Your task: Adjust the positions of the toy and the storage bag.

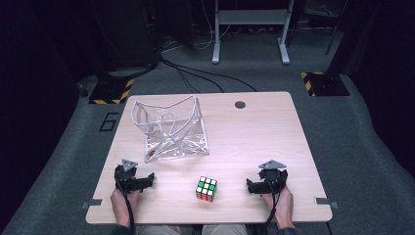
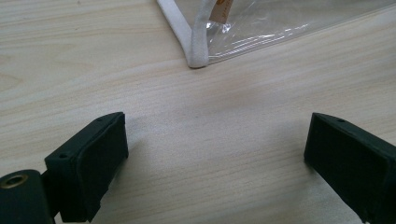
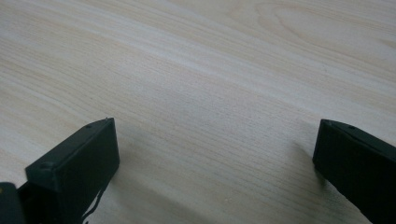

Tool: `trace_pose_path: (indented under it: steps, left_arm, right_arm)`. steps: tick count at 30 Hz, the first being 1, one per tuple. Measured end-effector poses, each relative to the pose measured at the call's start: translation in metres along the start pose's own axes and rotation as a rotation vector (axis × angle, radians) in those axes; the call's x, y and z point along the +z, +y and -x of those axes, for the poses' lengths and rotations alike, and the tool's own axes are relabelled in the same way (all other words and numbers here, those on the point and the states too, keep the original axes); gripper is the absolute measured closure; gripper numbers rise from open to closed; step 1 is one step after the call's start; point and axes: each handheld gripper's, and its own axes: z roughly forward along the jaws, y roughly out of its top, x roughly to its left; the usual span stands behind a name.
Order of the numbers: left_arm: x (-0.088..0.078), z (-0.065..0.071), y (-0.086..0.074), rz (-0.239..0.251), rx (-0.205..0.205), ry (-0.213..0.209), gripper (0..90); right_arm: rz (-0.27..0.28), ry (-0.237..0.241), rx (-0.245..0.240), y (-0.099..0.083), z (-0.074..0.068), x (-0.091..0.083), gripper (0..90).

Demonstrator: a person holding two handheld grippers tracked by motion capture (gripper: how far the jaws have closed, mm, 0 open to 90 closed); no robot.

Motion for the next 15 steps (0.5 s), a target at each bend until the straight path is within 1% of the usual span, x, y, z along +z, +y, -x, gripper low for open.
trace_pose_path:
  steps: [7, 8, 10, 11, 13, 15]
  left_arm:
    - [0.000, 0.000, 0.000, 0.002, 0.004, 0.000, 6.1]
    - [0.000, 0.000, 0.000, 0.002, 0.003, 0.000, 6.1]
    - [0.000, 0.000, 0.000, 0.002, 0.003, 0.000, 6.1]
    - [0.000, 0.000, 0.000, 0.003, 0.003, 0.000, 6.1]
    - [0.000, 0.000, 0.000, 0.003, 0.004, 0.000, 6.1]
    - [0.000, 0.000, 0.000, 0.003, 0.004, 0.000, 6.1]
  right_arm:
    - [-0.001, 0.024, -0.025, 0.000, -0.002, -0.001, 0.4]
    - [0.004, 0.040, -0.024, 0.000, -0.003, -0.003, 0.5]
    - [0.005, 0.045, -0.023, -0.001, -0.003, -0.003, 0.6]
    - [0.011, 0.058, -0.018, -0.001, -0.005, -0.005, 1.0]
    - [0.016, 0.060, -0.023, -0.001, -0.006, -0.006, 1.1]
    - [0.017, 0.068, -0.023, 0.000, -0.010, -0.009, 1.3]
